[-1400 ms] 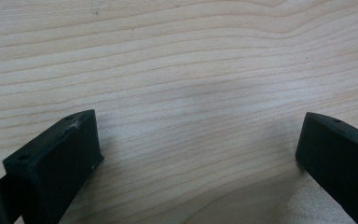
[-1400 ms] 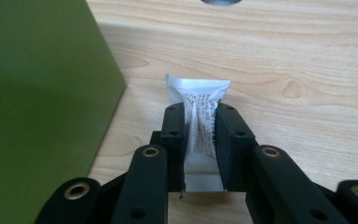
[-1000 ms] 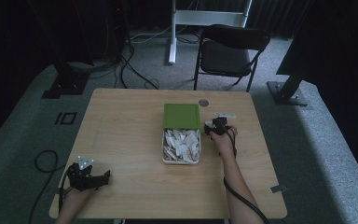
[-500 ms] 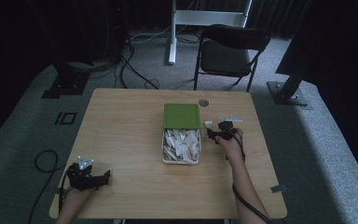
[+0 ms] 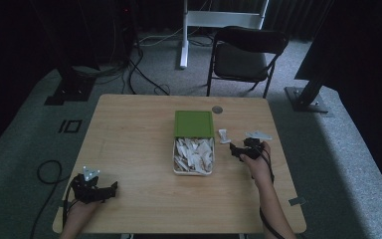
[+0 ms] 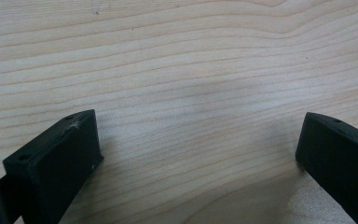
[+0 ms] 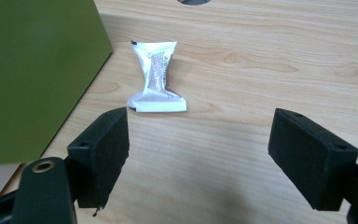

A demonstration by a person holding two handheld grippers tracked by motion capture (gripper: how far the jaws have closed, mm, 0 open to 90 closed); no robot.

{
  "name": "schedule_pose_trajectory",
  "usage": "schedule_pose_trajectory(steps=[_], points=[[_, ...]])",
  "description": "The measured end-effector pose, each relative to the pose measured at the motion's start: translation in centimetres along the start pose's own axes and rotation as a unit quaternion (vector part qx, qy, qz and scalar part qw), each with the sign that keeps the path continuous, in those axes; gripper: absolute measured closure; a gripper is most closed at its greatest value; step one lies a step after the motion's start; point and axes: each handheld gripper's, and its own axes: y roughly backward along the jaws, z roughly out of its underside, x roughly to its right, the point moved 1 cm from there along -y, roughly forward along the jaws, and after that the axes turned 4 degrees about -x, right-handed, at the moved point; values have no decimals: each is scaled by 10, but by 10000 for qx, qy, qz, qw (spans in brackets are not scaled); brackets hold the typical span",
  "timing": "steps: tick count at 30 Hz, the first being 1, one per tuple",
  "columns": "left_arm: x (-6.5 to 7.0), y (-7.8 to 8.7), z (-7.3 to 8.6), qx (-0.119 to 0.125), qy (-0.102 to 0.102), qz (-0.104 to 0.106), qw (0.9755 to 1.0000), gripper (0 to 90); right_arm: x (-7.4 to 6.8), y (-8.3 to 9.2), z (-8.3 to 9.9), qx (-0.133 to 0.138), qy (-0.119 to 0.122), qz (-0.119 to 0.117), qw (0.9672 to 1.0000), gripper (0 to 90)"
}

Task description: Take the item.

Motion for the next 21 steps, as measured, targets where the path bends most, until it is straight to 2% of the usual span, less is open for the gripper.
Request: schedule_pose_trajectory(steps=[7,10,12,21], points=[[0,0,0,0,0,0,10000,7,6,15,11,62,-112,-101,9999,183],[0,0,0,0,0,-1,10000,7,9,17,19,12,-18,-66,10000,183],[0,0,0,0,-1,-2,10000,7,11,19,24,-25,-54,-111,9999,183],[0,0,0,0,-1,0,10000,7,19,33,47,-55,-97,43,9999,183]])
